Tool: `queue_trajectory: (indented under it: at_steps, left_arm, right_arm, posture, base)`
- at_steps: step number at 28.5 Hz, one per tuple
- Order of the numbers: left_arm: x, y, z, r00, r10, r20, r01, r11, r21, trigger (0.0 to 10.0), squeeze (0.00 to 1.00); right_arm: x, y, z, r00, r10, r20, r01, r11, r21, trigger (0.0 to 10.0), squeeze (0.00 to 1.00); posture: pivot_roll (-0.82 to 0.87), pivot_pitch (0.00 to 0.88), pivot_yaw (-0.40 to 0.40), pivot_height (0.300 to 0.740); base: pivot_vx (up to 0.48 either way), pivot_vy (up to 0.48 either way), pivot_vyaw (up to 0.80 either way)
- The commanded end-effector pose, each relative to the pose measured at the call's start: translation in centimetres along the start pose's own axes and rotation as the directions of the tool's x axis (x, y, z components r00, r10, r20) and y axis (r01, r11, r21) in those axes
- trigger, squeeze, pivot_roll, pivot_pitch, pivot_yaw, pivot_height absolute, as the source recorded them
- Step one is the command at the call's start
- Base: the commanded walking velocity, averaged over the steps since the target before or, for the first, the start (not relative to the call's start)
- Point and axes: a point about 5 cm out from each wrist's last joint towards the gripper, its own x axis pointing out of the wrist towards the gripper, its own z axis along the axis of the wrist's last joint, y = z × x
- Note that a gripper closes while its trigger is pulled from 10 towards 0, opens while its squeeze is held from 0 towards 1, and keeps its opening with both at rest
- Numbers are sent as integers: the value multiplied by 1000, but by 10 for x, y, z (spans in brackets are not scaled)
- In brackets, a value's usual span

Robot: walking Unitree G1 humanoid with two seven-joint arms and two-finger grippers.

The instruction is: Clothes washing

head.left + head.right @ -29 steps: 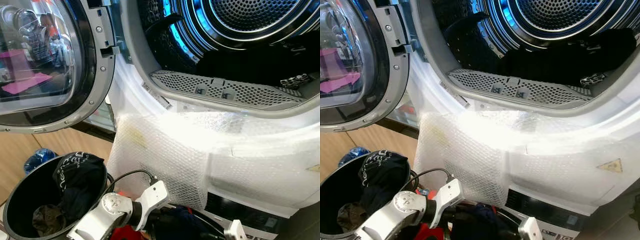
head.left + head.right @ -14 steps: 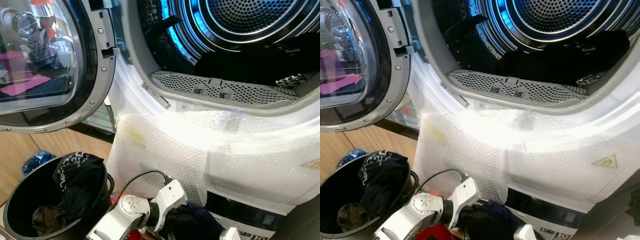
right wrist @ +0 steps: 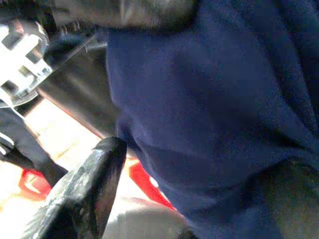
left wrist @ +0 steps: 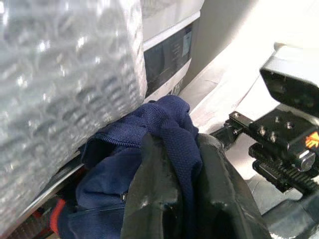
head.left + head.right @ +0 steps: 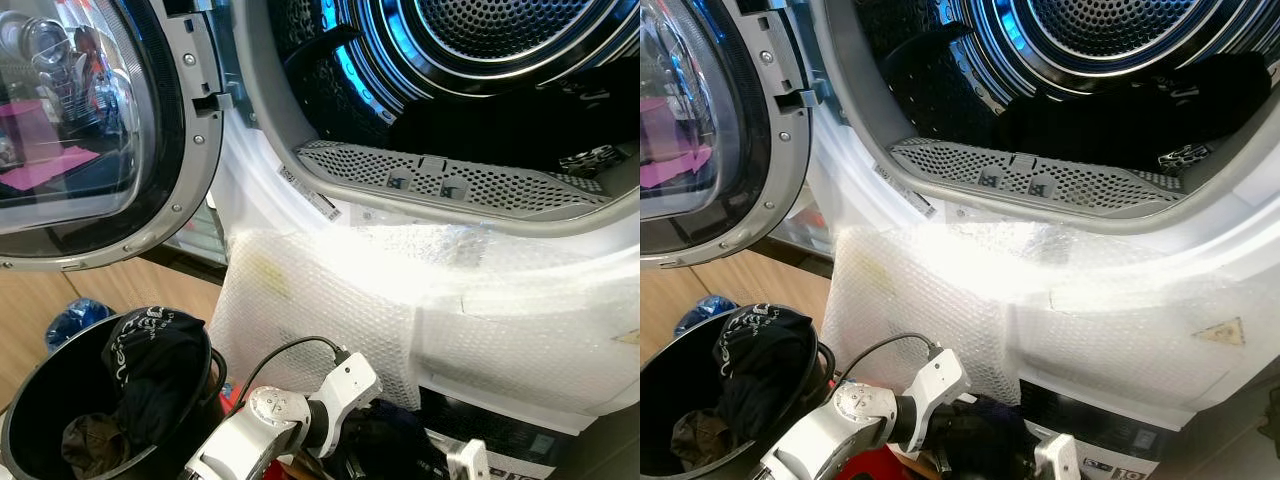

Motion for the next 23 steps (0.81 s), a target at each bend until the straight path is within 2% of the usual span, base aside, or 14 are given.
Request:
queue_trajectory:
  at_steps: [1, 2, 3, 6, 11, 13, 14, 16, 18, 19, 21, 23]
  left_arm:
    - [-1, 2, 7, 1000, 8, 11, -8, 1000, -3, 0, 0]
    - [-1, 2, 7, 1000, 7, 8, -7, 1000, -8, 0, 0]
    - [0, 1, 7, 1000, -2, 0, 2, 1000, -8, 0, 0]
    - [1, -1, 6, 1000, -11, -9, 11, 1000, -5, 0, 0]
    - [1, -2, 7, 1000, -7, -7, 7, 1000, -12, 0, 0]
    - [2, 1, 9, 1000, 12, -3, -12, 1000, -18, 0, 0]
    - [2, 1, 9, 1000, 12, -3, -12, 1000, -18, 0, 0]
    - [2, 2, 11, 1000, 19, 4, -19, 999, -27, 0, 0]
    - [3, 2, 13, 1000, 16, 8, -15, 999, -29, 0, 0]
    - [5, 1, 13, 1000, 7, 4, -7, 1000, -30, 0, 0]
    - [6, 0, 14, 1000, 5, -4, -6, 999, -35, 0, 0]
    - [6, 0, 13, 1000, 7, -10, -7, 999, -37, 0, 0]
  right_arm:
    - [3, -6, 7, 997, -78, 30, 80, 995, -63, 10000, 1000]
    - [4, -11, 12, 988, -133, 72, 139, 987, -80, 10000, 851]
    - [4, -17, 21, 966, -201, 161, 214, 975, -65, 10000, 0]
    - [4, -17, 28, 950, -217, 224, 235, 970, -55, 10000, 0]
    - [0, -15, 35, 925, -206, 320, 248, 964, -96, 10000, 0]
    - [0, -1, 29, 948, -55, 312, 74, 996, -51, 10000, 0]
    - [0, -1, 29, 948, -55, 312, 74, 996, -51, 10000, 0]
    - [-2, 9, 21, 962, 58, 268, -48, 998, -44, 10000, 0]
    - [-3, 15, 13, 970, 117, 212, -107, 993, -57, 10000, 0]
    - [0, 5, 15, 973, 10, 231, 16, 994, -110, 10000, 0]
    - [3, -3, 20, 960, -84, 268, 119, 986, -116, 10000, 0]
    - [4, -5, 22, 954, -110, 279, 148, 981, -122, 10000, 0]
  posture:
    - [-63, 0, 102, 740]
    - [-64, 0, 101, 740]
    - [-67, 0, 104, 740]
    - [-67, 0, 104, 740]
    - [-64, 0, 108, 740]
    - [-58, 0, 105, 740]
    - [-58, 0, 105, 740]
    - [-59, 0, 105, 740]
    - [-60, 0, 106, 740]
    - [-60, 0, 104, 740]
    - [-61, 0, 105, 740]
    - [-61, 0, 107, 740]
  base:
    - [0, 0, 0]
    - [0, 0, 0]
    - [0, 0, 0]
    - [0, 0, 0]
    - [0, 0, 0]
    - [0, 0, 0]
    - [0, 0, 0]
    - [0, 0, 0]
    - [0, 0, 0]
    - [0, 0, 0]
    - [0, 0, 0]
    - [0, 0, 0]
